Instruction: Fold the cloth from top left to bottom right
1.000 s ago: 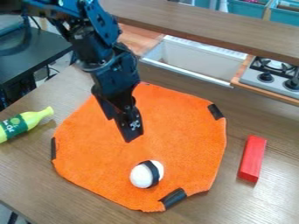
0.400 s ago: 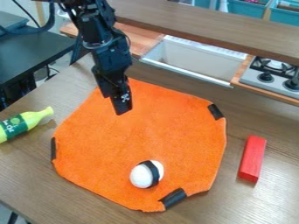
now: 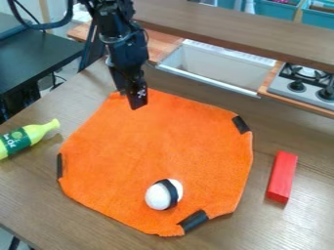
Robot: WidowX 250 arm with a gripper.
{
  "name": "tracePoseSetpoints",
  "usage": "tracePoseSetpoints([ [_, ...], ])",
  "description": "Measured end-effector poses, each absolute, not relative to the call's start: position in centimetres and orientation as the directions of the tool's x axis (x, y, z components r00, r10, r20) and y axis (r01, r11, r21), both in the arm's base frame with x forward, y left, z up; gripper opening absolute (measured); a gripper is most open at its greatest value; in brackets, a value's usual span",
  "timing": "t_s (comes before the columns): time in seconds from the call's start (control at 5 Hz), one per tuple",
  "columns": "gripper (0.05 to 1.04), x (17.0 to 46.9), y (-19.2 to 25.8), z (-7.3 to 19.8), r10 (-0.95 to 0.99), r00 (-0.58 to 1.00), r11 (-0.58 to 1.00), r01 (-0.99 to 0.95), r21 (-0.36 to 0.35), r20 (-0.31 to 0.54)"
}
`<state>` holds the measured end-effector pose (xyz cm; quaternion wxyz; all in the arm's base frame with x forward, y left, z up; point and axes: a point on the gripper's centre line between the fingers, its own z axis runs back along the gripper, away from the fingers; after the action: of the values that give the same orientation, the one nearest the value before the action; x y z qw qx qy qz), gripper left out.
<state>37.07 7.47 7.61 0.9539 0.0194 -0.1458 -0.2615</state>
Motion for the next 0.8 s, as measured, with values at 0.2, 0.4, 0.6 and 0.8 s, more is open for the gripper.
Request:
tracePoseSetpoints([
  [0.2,0.999,39.3,9.0,6.6,-0.488,0.836,0.873,0.468,0.138,0.252],
  [0.4,1.000,41.1,10.3,5.5,-0.475,0.844,0.880,0.451,0.152,0.247],
  [0.6,1.000,42.5,11.4,5.3,-0.447,0.859,0.893,0.415,0.175,0.248],
  [0.8,1.000,43.4,12.2,4.9,-0.424,0.873,0.904,0.390,0.176,0.241],
])
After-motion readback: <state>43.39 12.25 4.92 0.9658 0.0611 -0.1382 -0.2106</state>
